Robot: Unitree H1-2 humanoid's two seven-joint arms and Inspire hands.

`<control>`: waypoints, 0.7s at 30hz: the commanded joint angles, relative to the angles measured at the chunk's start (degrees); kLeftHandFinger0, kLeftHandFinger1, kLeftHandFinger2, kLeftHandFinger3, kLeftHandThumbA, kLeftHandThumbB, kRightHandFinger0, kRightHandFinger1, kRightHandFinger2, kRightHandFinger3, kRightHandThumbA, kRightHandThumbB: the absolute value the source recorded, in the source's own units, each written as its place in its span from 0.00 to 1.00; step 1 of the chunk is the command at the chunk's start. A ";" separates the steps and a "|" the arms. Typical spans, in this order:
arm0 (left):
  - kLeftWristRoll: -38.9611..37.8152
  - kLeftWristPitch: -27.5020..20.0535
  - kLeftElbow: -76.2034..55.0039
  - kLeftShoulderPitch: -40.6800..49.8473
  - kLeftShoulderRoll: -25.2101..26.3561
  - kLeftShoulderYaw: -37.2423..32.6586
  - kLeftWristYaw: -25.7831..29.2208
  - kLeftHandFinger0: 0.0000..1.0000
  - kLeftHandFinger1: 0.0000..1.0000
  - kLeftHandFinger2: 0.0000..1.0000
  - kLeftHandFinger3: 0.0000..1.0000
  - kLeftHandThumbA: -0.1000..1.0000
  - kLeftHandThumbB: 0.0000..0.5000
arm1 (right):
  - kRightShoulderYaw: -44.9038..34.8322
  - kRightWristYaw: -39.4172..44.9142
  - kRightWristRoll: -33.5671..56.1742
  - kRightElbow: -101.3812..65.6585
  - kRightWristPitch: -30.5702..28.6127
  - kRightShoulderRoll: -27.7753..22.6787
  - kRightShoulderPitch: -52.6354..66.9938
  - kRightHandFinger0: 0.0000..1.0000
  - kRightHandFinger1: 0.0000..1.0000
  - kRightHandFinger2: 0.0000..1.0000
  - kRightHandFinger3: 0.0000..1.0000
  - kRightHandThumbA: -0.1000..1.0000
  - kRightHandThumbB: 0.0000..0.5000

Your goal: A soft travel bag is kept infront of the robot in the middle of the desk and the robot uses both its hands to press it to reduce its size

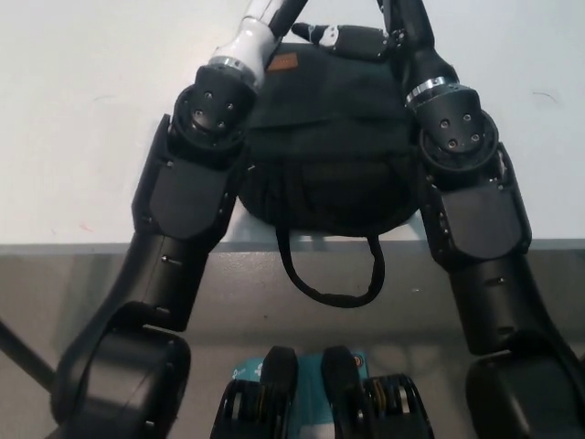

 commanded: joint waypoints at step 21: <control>8.47 -10.06 21.98 -1.87 3.99 -17.17 5.71 1.00 1.00 1.00 1.00 1.00 0.58 | 6.49 -2.38 1.18 28.00 -14.94 -7.00 -4.48 1.00 1.00 1.00 1.00 1.00 0.46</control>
